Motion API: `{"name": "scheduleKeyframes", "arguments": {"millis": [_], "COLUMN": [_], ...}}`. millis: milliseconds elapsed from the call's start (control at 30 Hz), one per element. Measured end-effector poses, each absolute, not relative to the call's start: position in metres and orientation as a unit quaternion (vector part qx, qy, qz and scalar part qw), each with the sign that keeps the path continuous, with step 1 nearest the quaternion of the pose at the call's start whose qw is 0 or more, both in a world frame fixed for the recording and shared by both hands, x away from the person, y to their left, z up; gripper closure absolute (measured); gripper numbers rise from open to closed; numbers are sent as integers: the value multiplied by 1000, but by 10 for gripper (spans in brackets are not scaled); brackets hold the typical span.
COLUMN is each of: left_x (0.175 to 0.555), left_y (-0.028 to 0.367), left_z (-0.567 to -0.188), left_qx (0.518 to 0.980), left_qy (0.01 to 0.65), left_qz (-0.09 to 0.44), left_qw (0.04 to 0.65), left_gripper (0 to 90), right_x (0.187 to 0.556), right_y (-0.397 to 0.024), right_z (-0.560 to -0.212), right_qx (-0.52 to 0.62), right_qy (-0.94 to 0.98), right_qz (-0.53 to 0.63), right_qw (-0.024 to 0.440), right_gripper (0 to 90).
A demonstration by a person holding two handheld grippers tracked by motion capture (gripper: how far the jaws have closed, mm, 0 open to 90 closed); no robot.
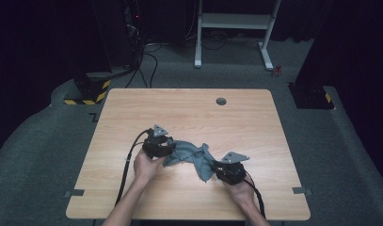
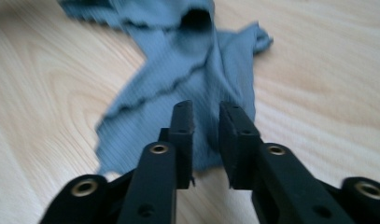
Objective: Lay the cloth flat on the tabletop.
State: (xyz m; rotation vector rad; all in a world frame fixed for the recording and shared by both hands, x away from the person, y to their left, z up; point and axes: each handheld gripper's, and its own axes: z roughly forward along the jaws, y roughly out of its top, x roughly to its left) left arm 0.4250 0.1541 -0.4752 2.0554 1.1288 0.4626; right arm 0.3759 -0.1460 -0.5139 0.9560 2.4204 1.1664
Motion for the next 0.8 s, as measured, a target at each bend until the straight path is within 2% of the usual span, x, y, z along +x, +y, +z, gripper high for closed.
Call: {"name": "scheduleKeyframes", "arguments": {"millis": [167, 400, 467, 500, 567, 600, 667, 800], "left_x": [395, 386, 385, 385, 387, 390, 394, 405], "left_y": [161, 159, 159, 159, 160, 161, 164, 168], "left_z": [-478, -492, -495, -496, -498, -498, -496, -488], "left_qx": [804, 817, 820, 823, 824, 822, 817, 810], "left_qy": [441, 442, 441, 438, 437, 438, 443, 449], "left_qz": [161, 159, 160, 159, 150, 154, 155, 168], "left_qw": [364, 335, 329, 326, 328, 330, 335, 338], "left_gripper": [489, 492, 602, 602, 736, 853, 886, 889], "right_x": [391, 409, 414, 416, 427, 431, 435, 440], "right_y": [-127, -99, -94, -93, -94, -94, -99, -112], "right_z": [-495, -492, -493, -493, -494, -494, -492, -486], "right_qx": [309, 305, 306, 309, 314, 313, 318, 335], "right_qy": [847, 856, 856, 856, 857, 860, 856, 846], "right_qz": [411, 388, 384, 383, 389, 385, 389, 392], "right_qw": [138, 155, 161, 155, 125, 120, 123, 137], "right_gripper": [660, 588, 589, 608, 729, 870, 897, 900]}}
